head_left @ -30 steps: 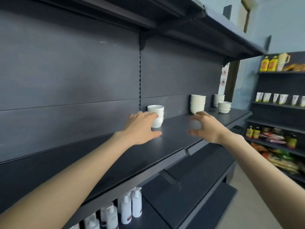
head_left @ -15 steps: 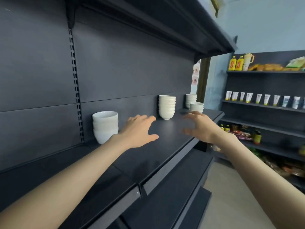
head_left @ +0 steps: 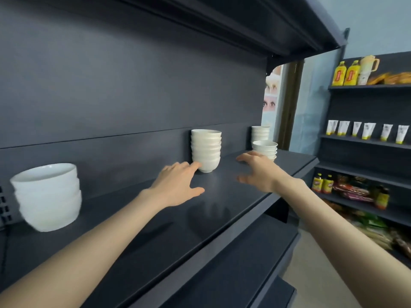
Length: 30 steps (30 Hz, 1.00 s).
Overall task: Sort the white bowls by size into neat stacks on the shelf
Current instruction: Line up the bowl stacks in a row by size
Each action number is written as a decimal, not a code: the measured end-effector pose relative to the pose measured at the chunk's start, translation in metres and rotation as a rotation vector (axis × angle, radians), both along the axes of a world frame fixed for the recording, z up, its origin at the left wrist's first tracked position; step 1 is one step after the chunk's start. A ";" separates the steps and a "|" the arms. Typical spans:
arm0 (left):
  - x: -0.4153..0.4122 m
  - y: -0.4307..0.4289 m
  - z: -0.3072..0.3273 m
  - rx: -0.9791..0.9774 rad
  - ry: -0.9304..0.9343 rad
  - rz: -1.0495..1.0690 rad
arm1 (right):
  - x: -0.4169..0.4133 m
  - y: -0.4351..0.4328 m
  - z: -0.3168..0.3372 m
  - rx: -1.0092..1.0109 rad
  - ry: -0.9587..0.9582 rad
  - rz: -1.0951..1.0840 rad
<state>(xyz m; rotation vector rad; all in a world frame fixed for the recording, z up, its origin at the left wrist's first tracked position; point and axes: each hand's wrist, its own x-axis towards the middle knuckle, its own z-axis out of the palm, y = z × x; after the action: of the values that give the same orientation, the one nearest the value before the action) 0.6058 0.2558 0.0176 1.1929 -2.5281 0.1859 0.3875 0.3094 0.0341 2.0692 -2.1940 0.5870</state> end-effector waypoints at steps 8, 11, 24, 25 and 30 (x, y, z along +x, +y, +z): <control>-0.054 -0.059 0.000 0.035 0.098 0.197 | -0.077 -0.103 0.005 0.002 -0.054 0.162; -0.068 -0.087 -0.008 0.056 0.163 0.252 | -0.096 -0.146 0.004 -0.014 -0.100 0.217; -0.137 -0.219 -0.062 0.335 0.655 0.299 | -0.143 -0.287 -0.021 0.038 -0.408 0.420; -0.141 -0.224 -0.064 0.352 0.702 0.296 | -0.145 -0.295 -0.021 0.048 -0.445 0.437; -0.154 -0.244 -0.073 0.391 0.929 0.286 | -0.147 -0.326 -0.022 0.092 -0.672 0.583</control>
<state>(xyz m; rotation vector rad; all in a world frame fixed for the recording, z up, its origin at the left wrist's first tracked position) 0.4517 0.0121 -0.0555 1.3464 -1.6048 -0.6724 0.2410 -0.0165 0.0126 2.8988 -1.8369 1.4303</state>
